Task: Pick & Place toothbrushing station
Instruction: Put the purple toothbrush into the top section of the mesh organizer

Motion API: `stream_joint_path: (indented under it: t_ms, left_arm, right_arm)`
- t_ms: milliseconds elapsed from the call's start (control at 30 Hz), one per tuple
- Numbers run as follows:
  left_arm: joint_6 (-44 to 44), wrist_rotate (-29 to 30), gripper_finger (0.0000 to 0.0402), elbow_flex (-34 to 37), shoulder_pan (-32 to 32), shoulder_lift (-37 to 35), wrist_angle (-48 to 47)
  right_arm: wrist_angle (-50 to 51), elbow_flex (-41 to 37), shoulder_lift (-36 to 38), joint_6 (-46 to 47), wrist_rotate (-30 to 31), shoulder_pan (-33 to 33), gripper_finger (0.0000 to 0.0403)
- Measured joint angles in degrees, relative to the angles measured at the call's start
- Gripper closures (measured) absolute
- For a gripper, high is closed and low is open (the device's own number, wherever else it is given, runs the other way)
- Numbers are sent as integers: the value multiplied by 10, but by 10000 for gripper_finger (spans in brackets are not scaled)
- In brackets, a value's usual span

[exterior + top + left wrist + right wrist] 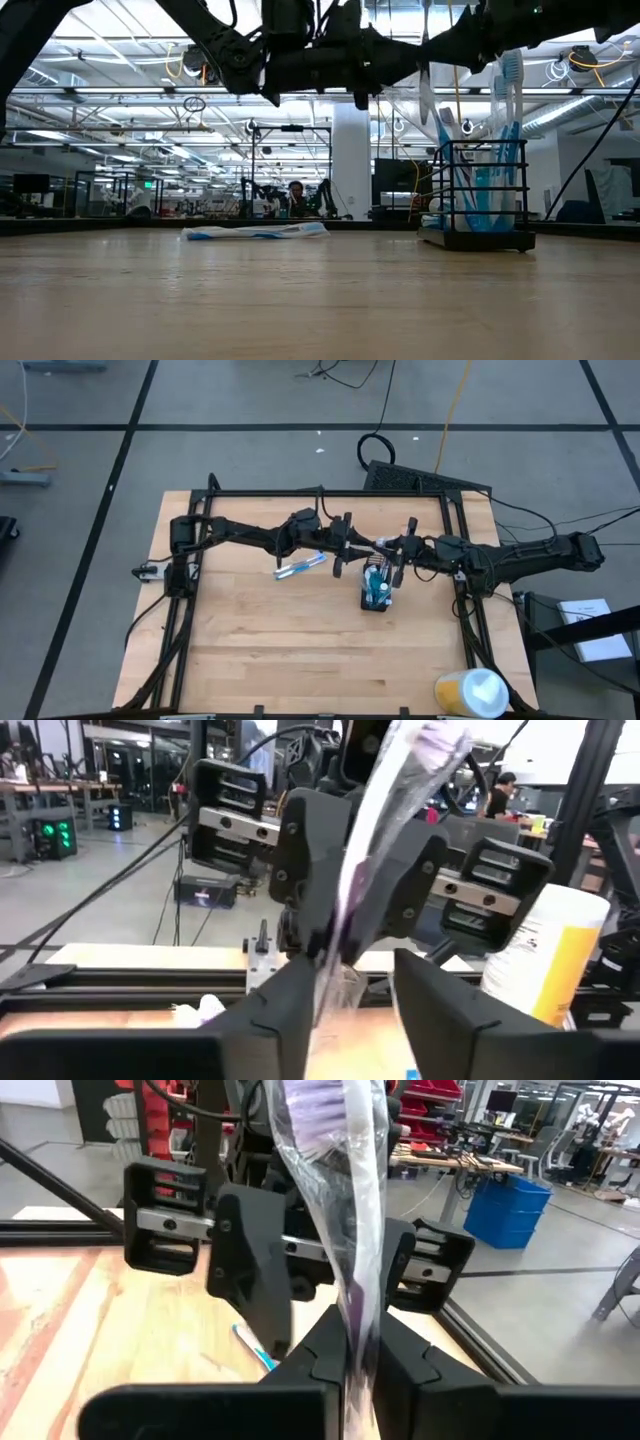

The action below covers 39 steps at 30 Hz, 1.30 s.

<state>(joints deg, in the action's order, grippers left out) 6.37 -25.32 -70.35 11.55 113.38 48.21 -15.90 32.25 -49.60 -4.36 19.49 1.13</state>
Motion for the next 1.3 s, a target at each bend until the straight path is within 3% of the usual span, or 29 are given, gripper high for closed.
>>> stream_joint_path:
  t_ms: [233,433,600,767,967,1133,1300]
  left_arm:
    - [-24,4,203,1,-1,-38,-19]
    - [-33,15,183,-2,0,-68,-26]
    - [-32,16,184,1,-1,-65,-51]
    - [-35,64,193,-1,-2,-70,-40]
    - [-62,64,205,-3,-18,-67,-31]
    - [-90,123,210,-5,-36,-67,-40]
    - [-98,131,209,-7,-42,-67,-36]
  right_arm:
    - [-6,2,1,5,0,0,390]
    - [25,-3,-2,7,-1,1,390]
    - [1,2,1,7,-3,2,390]
    - [-1,-1,0,12,-33,2,390]
    - [-1,-1,-1,17,-32,2,390]
    - [-3,-1,-1,17,-32,2,390]
    - [-6,0,0,22,-32,2,390]
